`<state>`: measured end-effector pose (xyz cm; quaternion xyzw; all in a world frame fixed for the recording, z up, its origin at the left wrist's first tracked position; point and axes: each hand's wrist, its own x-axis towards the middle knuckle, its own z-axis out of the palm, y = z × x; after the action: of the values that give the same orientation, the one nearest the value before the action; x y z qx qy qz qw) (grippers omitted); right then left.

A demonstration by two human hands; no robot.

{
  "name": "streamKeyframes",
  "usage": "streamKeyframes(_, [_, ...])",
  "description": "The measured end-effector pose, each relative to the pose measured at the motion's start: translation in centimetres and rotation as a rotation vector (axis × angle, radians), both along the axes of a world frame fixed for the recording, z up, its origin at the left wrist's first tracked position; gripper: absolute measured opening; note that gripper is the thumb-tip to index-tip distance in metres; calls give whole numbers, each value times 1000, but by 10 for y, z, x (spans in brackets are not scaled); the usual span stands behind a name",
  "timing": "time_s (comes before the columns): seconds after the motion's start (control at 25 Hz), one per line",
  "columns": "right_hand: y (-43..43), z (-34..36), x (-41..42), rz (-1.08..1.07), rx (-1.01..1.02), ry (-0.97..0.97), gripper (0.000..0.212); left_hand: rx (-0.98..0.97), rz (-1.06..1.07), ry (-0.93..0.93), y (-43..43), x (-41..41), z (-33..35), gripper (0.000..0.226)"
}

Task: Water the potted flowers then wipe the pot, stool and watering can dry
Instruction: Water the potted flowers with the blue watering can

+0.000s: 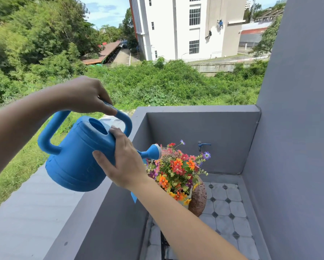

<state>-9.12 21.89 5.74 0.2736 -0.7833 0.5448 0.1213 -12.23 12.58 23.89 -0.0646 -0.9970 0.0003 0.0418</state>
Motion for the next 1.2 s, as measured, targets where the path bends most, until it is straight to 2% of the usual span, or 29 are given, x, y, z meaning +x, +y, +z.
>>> streamKeyframes(0.16, [0,-15,1,12,147,94,67,278,59,25,-33,20,-36,21])
streamKeyframes(0.24, [5,-21,0,37,252,138,67,416,77,65,-43,29,-56,5])
streamKeyframes(0.32, [9,-25,-3,80,357,174,68,551,100,120,-52,36,-74,12])
streamKeyframes(0.4, [13,-28,-7,108,434,200,67,637,119,157,-60,41,-93,10])
streamKeyframes(0.48, [12,-30,-9,121,465,201,65,681,153,197,-65,48,-105,3])
streamKeyframes(0.72, [-27,-43,-11,100,429,74,66,705,361,390,-83,69,-134,18])
streamKeyframes(1.2, [-131,-104,-23,265,682,-189,65,861,754,487,-135,95,-233,25])
